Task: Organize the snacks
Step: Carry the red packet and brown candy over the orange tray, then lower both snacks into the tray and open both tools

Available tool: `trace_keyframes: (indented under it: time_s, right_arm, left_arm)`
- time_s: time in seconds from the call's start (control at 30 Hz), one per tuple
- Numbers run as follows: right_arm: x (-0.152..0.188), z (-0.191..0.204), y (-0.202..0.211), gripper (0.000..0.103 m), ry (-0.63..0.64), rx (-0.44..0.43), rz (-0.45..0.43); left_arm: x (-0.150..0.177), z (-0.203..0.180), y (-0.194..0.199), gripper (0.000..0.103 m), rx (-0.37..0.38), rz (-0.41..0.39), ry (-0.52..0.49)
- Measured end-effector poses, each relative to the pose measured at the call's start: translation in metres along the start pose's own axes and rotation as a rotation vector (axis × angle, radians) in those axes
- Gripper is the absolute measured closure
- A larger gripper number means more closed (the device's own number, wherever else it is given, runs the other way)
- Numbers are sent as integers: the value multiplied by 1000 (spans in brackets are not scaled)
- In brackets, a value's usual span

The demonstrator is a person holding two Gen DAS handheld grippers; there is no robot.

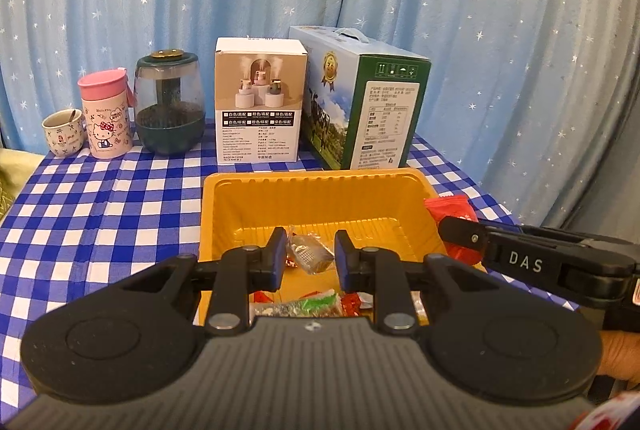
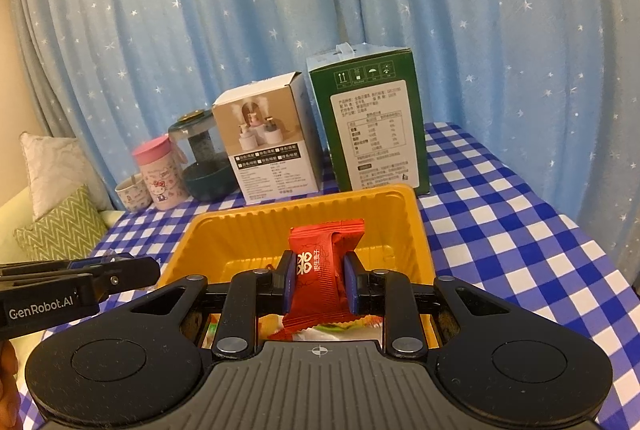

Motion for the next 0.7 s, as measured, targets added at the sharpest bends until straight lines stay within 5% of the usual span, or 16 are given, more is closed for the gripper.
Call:
trace_keyframes:
  time_s: [0.57, 0.7]
  right_arm:
    - [-3, -10, -44, 77, -54, 7, 31]
    - [-1, -11, -47, 77, -55, 7, 40]
  left_arm:
    - [4, 18, -59, 80, 21, 73, 54]
    - [5, 22, -65, 67, 25, 84, 86]
Point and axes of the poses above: each gripper's, at about its wrist camera, not at the fingertips, and y roughly against the way its jaws point, z to its left, x to its underside, the point moved 5 cm from there along -y, roughly the way its jaws point, and after that the axes turned 5 degrees about -x, right-handed, at the moved point
